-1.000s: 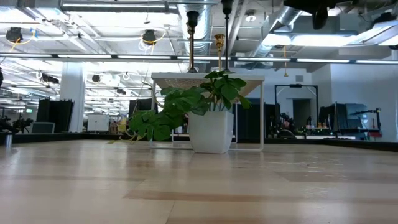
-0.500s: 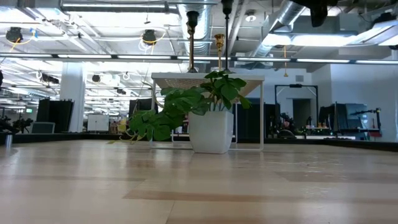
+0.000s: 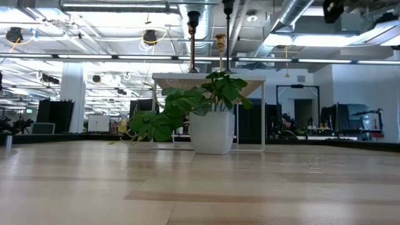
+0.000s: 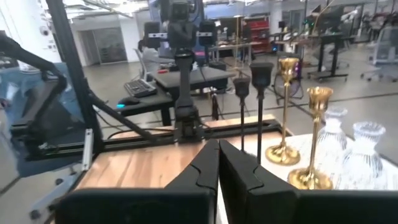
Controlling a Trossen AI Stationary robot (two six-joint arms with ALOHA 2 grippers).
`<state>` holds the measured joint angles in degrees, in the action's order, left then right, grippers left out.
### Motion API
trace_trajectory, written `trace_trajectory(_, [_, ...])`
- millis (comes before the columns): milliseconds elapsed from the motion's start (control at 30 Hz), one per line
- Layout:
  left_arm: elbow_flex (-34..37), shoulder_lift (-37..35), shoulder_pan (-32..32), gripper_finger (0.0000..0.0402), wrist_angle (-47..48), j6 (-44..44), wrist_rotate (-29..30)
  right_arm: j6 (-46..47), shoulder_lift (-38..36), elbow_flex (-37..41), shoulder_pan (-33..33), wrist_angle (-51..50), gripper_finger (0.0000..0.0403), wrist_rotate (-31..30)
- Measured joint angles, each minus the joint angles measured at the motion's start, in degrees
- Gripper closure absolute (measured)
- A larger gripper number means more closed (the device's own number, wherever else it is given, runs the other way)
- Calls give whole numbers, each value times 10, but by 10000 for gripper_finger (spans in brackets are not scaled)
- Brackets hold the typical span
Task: Pick & Place candle stick holders
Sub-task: Return to Home Position
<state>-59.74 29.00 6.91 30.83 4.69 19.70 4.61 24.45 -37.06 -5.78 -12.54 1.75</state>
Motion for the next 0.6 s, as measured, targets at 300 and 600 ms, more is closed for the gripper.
trace_trajectory(300, [54,-51,0,398,-4,18,3,39,-92,0,0,-68,403,-17])
trace_trajectory(600, [83,-83,0,399,-13,18,22,25,-191,0,0,-115,403,-62])
